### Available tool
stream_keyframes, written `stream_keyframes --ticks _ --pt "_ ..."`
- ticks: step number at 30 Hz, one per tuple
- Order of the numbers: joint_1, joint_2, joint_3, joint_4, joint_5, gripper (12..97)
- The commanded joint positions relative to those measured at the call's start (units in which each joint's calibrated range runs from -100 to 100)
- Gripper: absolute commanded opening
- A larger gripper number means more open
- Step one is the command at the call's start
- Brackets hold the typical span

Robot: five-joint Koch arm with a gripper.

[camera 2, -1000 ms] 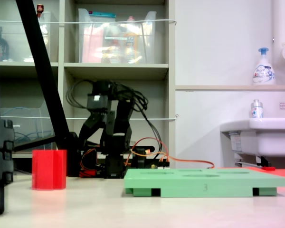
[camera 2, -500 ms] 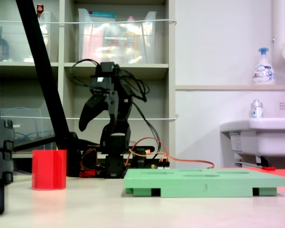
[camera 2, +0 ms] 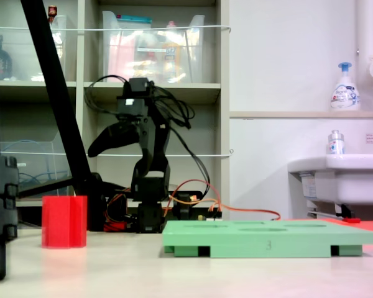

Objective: Put the cross columnar block into the corresponding hole

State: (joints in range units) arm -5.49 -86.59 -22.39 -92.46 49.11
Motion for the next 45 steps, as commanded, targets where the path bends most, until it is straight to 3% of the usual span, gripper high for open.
stream_keyframes --ticks 1,24,45 --pt "0.05 5.31 5.64 -1.76 0.73 82.4" --pt "-1.95 72.35 44.03 3.15 -3.03 82.3" --pt "-5.32 84.92 50.51 -0.80 -9.28 82.3"
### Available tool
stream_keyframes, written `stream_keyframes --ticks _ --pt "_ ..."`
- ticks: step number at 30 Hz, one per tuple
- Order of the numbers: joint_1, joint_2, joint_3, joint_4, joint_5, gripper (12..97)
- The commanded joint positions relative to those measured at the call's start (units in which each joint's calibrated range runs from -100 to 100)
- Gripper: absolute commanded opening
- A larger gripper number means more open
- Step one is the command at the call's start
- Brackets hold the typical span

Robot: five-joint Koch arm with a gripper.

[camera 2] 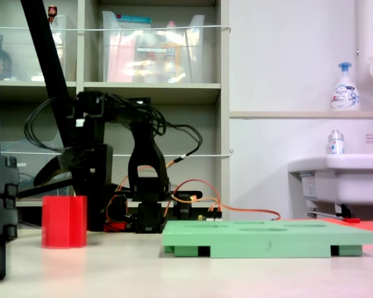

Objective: Put the cross columnar block into the corresponding hole

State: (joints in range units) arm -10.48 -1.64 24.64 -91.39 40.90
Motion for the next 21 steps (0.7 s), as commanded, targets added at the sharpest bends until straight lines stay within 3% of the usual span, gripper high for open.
stream_keyframes --ticks 1,21 --pt "-0.39 0.52 3.47 -1.87 -1.32 82.3" --pt "-2.10 13.23 3.37 -1.87 -2.44 81.5"
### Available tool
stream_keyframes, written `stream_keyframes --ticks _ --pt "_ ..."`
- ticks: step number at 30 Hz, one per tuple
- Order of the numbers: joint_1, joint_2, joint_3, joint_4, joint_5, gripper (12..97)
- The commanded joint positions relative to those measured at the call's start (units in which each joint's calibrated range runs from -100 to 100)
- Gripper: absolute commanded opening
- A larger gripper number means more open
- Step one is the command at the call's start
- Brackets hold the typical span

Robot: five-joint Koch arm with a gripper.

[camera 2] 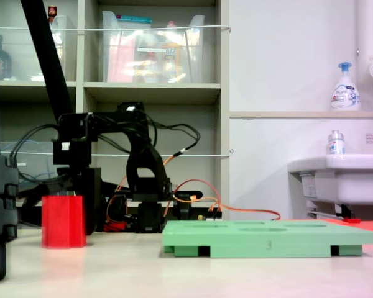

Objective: Put the cross columnar block into the corresponding hole

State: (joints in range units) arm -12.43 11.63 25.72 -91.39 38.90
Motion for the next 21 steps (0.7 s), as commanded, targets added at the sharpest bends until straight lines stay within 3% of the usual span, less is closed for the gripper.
stream_keyframes --ticks 1,4,10,15,21 --pt "-0.15 -0.04 2.29 -1.87 -0.44 81.2" --pt "-0.15 -0.18 2.39 -1.87 -0.49 74.6" --pt "0.10 -0.45 2.89 -1.87 -0.54 74.2" --pt "0.44 -0.59 3.59 -1.87 -1.27 55.5" --pt "0.93 -0.59 4.69 -4.38 -1.32 47.9"
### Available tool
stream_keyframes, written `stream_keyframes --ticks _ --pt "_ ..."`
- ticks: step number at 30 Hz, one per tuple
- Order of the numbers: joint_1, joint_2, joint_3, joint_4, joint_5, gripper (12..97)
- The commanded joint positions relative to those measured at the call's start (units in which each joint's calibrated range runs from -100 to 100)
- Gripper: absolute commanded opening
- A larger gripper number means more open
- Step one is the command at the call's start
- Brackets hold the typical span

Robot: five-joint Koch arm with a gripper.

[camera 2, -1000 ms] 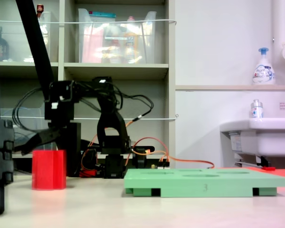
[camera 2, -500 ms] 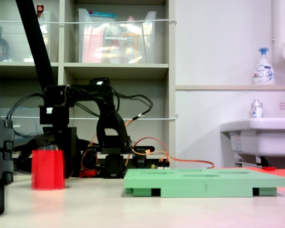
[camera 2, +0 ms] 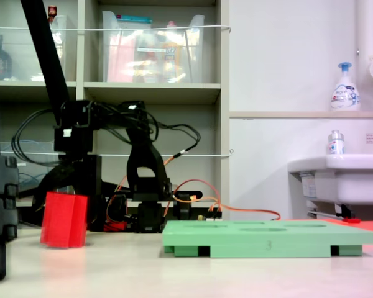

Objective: Put the cross columnar block into the corresponding hole

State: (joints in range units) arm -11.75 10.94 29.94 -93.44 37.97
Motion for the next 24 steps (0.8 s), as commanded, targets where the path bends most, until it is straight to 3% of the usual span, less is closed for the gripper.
stream_keyframes --ticks 1,8,18,24 --pt "0.24 0.09 0.47 -2.90 -0.34 45.6" --pt "0.29 1.49 0.27 -6.56 1.61 32.3" --pt "0.29 1.49 0.37 -6.56 2.98 31.3" --pt "0.78 -8.85 0.47 -6.56 4.00 31.4"
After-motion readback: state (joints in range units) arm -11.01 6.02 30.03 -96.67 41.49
